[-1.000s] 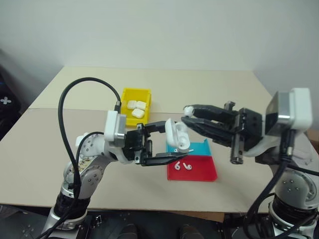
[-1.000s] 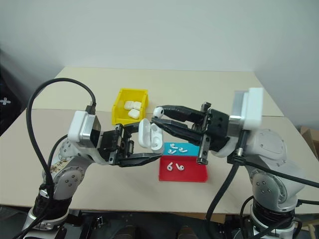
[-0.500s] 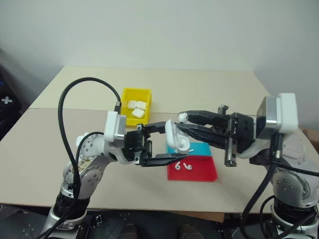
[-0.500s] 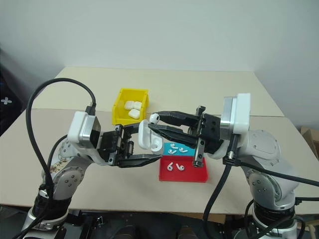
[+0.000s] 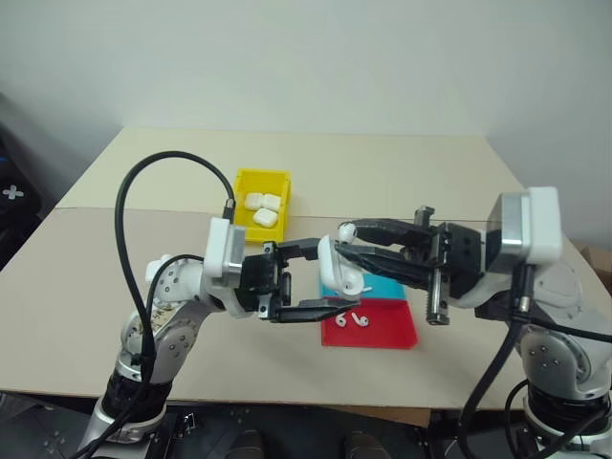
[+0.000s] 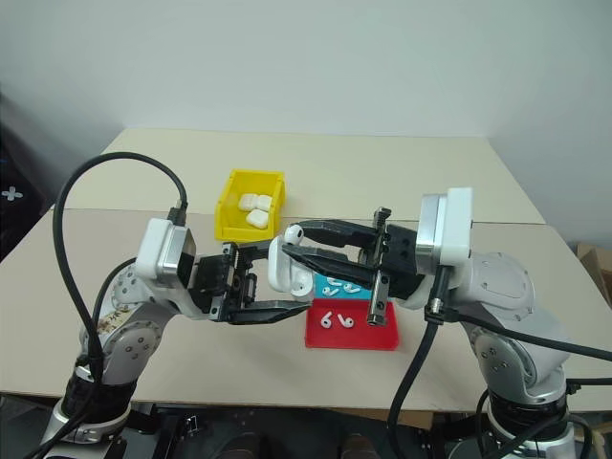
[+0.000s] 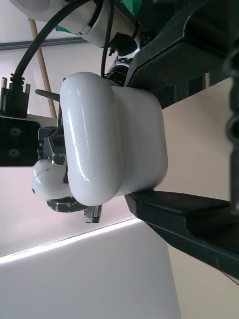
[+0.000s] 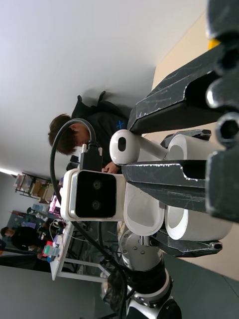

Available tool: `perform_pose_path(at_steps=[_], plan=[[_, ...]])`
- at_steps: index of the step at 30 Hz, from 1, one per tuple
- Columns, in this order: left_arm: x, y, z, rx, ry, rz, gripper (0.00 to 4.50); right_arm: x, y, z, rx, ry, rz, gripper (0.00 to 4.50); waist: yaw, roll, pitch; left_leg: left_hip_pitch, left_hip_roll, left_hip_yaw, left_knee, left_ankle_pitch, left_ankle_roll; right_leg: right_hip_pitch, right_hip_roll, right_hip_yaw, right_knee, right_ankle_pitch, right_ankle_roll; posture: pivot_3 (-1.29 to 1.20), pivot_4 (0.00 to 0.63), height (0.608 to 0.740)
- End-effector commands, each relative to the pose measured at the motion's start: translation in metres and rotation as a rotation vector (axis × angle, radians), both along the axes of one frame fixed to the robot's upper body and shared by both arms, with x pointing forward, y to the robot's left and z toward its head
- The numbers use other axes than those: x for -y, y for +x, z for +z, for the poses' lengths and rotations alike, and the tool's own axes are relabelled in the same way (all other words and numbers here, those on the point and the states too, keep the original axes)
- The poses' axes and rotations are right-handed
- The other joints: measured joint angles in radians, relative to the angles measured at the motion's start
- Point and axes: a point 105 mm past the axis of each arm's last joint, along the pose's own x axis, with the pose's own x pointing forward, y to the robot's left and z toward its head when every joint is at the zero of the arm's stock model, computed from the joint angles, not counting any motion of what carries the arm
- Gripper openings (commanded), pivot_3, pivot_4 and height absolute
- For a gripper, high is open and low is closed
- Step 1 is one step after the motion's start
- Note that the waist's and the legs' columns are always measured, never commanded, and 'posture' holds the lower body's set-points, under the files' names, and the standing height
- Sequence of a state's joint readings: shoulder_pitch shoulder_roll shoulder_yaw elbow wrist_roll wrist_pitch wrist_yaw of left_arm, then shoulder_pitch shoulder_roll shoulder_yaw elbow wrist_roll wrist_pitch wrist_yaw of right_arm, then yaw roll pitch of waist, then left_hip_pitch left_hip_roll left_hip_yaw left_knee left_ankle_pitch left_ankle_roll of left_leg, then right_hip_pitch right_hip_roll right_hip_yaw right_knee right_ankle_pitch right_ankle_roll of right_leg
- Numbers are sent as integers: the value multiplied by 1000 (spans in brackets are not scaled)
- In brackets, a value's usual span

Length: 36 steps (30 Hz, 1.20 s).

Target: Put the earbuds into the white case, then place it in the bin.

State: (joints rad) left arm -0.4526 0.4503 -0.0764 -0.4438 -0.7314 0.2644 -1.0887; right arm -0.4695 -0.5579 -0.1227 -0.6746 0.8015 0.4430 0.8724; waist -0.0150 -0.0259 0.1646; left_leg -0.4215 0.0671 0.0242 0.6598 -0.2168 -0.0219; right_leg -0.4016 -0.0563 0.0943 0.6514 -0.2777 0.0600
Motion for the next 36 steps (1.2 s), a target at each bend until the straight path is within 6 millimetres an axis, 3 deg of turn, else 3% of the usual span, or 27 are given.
perform_pose_path(at_steps=[1, 14, 36], plan=[[1, -7, 5, 39, -19, -17, 2766, 0, -5, 4, 26, 6, 18, 674, 0, 0, 0, 0, 0, 0, 0, 0, 0, 0, 0, 0, 0, 0, 0, 0, 150, 740], [2, -7, 8, 56, -48, -20, 2766, 0, -2, -5, 2, -44, -1, 674, 0, 0, 0, 0, 0, 0, 0, 0, 0, 0, 0, 0, 0, 0, 0, 0, 150, 740], [1, -7, 2, 56, -34, -9, 2766, 5, -9, 6, 29, 9, 27, 674, 0, 0, 0, 0, 0, 0, 0, 0, 0, 0, 0, 0, 0, 0, 0, 0, 150, 740]])
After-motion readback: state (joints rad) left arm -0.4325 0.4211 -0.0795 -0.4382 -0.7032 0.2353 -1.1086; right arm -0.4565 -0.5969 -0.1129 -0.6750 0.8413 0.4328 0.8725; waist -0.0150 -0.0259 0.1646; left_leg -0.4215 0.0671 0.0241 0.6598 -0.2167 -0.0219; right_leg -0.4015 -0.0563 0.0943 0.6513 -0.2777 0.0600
